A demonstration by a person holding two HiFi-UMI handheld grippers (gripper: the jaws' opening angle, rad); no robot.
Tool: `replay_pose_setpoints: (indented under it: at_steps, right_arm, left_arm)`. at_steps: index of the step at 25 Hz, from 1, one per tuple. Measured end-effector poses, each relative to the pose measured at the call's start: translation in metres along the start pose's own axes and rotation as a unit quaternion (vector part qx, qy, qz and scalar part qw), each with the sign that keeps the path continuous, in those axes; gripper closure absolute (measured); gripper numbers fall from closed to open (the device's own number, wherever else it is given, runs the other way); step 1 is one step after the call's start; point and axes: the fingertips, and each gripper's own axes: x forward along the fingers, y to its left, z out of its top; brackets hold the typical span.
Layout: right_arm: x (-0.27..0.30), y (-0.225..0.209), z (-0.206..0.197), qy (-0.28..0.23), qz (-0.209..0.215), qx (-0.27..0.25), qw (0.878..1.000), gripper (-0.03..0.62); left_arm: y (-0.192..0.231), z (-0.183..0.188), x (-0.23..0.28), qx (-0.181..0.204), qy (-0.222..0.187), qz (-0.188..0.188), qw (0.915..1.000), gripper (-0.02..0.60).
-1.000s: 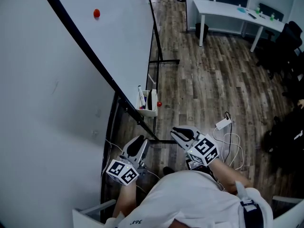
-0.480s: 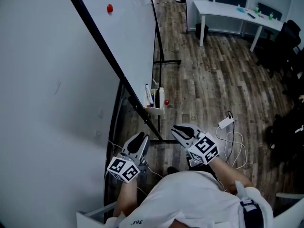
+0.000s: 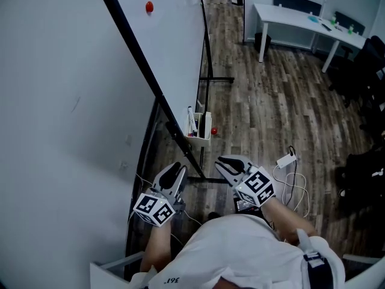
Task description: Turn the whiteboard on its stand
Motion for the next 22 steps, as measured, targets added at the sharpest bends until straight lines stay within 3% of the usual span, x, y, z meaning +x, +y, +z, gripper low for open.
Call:
replay_pose_setpoints:
  at_steps: [12,22]
  right_arm:
    - [0.014,-0.022,0.023,-0.001,0.021,-0.025,0.999,0.530]
    - [0.042,-0.031,0.028,0.005,0.032,-0.050,0.998,0.511]
  left_arm:
    - [0.026,0.031,0.025,0.016,-0.016,0.050,0.9985,0.437]
    - [0.048,0.047,0.052,0.037,-0.019,0.064,0.9971,0.399]
